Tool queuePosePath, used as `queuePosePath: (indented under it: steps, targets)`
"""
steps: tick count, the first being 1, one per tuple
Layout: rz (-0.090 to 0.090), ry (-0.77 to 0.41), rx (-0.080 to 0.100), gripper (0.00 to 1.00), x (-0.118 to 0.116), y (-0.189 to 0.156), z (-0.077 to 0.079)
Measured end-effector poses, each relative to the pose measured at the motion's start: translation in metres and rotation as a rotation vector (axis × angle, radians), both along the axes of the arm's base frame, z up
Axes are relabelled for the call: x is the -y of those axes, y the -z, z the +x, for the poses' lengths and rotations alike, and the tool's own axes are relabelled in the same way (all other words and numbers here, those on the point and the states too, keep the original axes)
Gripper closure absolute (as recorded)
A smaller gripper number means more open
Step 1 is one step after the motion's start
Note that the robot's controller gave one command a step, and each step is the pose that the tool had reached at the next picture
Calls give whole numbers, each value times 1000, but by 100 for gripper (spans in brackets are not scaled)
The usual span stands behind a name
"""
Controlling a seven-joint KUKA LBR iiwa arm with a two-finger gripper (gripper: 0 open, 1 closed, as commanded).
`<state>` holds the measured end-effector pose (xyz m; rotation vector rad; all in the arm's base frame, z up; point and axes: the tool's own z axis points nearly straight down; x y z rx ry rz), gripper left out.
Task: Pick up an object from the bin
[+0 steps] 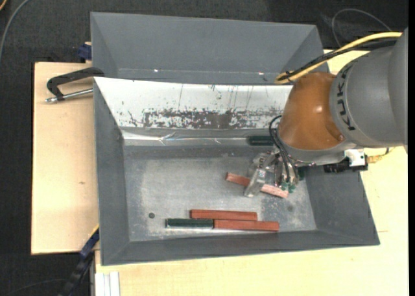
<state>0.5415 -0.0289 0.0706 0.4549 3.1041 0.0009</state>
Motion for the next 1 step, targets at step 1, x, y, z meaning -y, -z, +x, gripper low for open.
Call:
queuePosePath:
  steps: [1]
  targets:
    - [-1, -86, 3, 100, 14, -164, -1]
